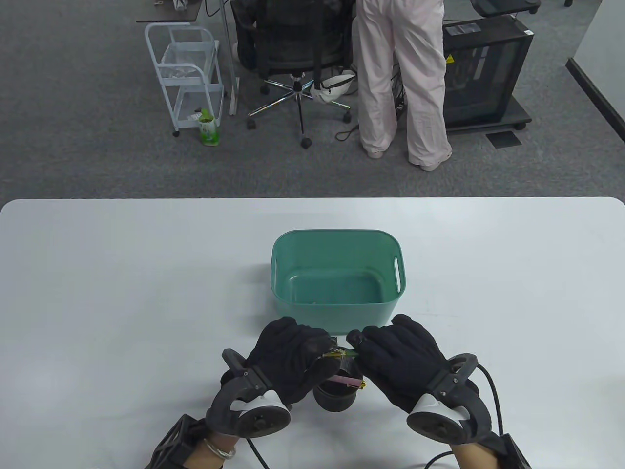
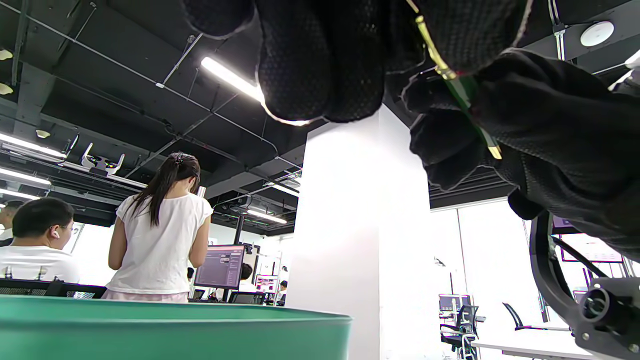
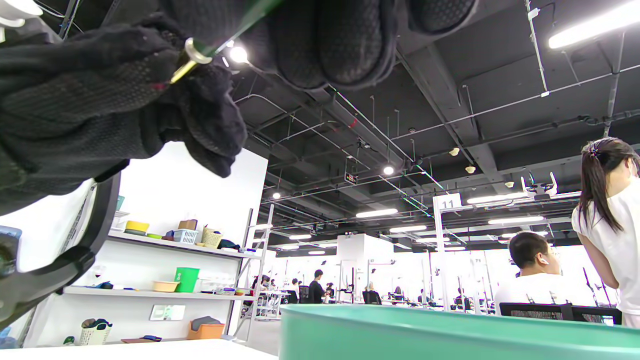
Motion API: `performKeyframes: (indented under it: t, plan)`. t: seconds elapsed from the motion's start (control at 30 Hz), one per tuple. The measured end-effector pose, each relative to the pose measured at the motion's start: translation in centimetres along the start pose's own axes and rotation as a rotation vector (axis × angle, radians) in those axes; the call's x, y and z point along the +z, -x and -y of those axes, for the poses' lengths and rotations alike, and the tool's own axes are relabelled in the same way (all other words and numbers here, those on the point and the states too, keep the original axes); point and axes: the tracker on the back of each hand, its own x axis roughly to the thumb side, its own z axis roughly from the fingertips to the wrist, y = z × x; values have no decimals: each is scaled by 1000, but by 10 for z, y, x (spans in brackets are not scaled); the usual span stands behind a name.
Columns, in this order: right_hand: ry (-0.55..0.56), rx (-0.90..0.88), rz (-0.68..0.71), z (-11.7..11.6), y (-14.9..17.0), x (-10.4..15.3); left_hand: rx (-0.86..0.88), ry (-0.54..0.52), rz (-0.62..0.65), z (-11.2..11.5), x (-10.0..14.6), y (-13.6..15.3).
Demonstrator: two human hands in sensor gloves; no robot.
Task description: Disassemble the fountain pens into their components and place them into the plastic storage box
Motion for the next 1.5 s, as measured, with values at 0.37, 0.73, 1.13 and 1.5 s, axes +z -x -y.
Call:
performKeyframes:
  t: [0.37, 0.73, 1.13, 1.5]
  plan:
    - [-1, 0, 3, 0, -1, 0, 9, -12, -5, 0, 0, 0]
    - [-4, -1, 5, -1, -1, 0, 12, -16, -11, 0, 0, 1]
    - [0, 0, 1, 0, -1, 0, 2, -3, -4, 0, 1, 0]
    - [-2, 1, 3, 0, -1, 0, 1, -13, 0, 0, 1, 0]
